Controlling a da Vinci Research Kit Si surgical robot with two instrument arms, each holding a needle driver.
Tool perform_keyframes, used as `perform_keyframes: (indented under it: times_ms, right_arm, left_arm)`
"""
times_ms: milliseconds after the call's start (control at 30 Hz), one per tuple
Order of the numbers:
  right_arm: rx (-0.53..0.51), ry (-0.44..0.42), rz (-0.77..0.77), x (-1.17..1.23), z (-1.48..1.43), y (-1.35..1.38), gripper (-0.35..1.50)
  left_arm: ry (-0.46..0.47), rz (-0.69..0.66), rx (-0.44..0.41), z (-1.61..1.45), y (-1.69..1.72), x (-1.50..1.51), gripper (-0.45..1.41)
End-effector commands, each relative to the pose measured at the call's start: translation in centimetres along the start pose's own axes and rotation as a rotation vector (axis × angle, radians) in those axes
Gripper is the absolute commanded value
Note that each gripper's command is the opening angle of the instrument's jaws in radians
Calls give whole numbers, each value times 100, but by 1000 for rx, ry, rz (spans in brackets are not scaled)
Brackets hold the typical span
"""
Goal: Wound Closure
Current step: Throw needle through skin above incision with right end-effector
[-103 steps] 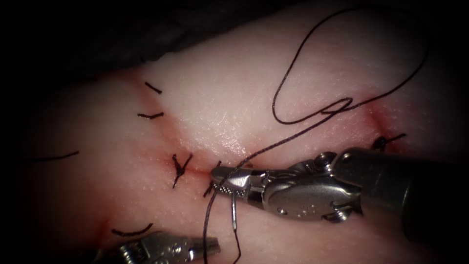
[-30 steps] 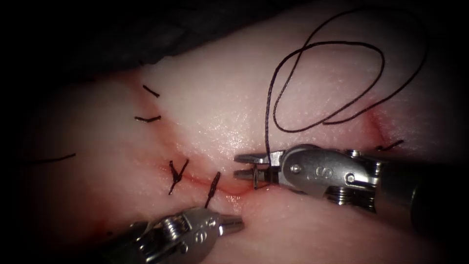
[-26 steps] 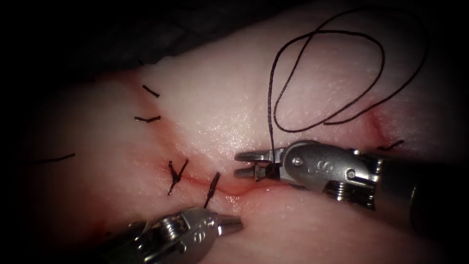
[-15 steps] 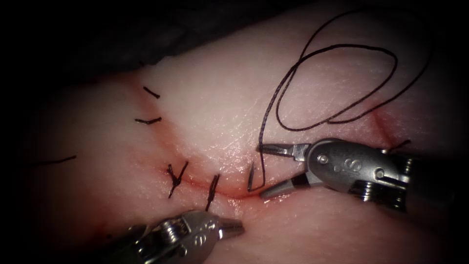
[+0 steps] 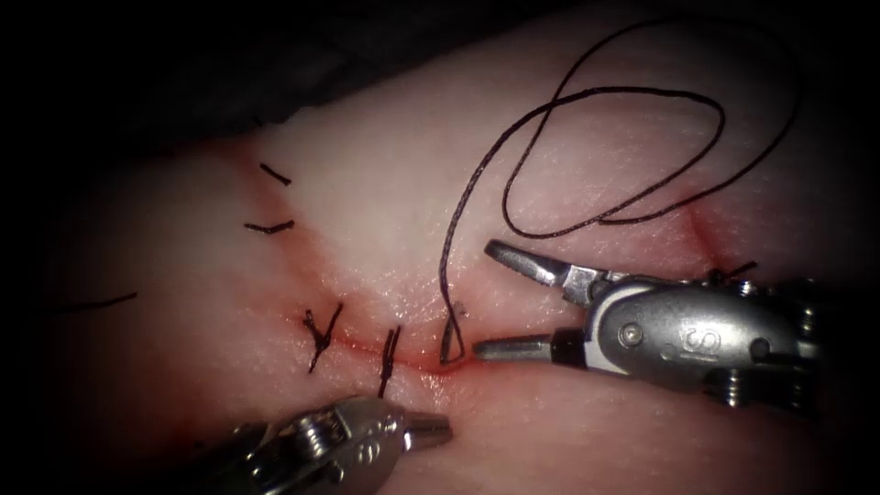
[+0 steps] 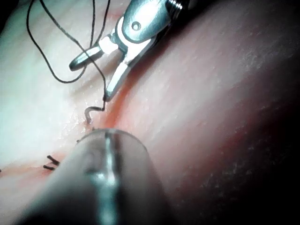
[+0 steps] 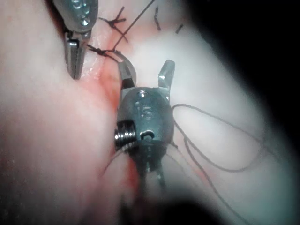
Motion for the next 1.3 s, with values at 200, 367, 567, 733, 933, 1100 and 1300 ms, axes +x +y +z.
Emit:
perform_keyframes:
  times_ms: [200,367,567,733,933,1100,1300]
  right_arm:
    - [50,-65,-145,-4,43,0,126]
    - [134,-114,-195,-12,38,-8,126]
    - [138,-114,-205,-16,36,-16,116]
    - [136,-121,-222,-12,43,-20,-35]
    - [184,-168,-246,-11,58,-28,-35]
    - [246,-215,-260,-17,62,-30,-35]
    - [186,-280,-19,-18,52,-15,-35]
  left_arm:
    - [2,2,2,1,-7,7,-45]
    - [-1,1,5,-2,-7,7,-45]
    - [-2,-2,7,0,-6,10,-45]
    - [-2,-2,7,-1,-4,10,-45]
    - [-2,-3,7,-2,-3,11,-45]
    - [-3,-2,8,-4,-2,11,-45]
    - [-2,-4,12,-3,-4,12,-45]
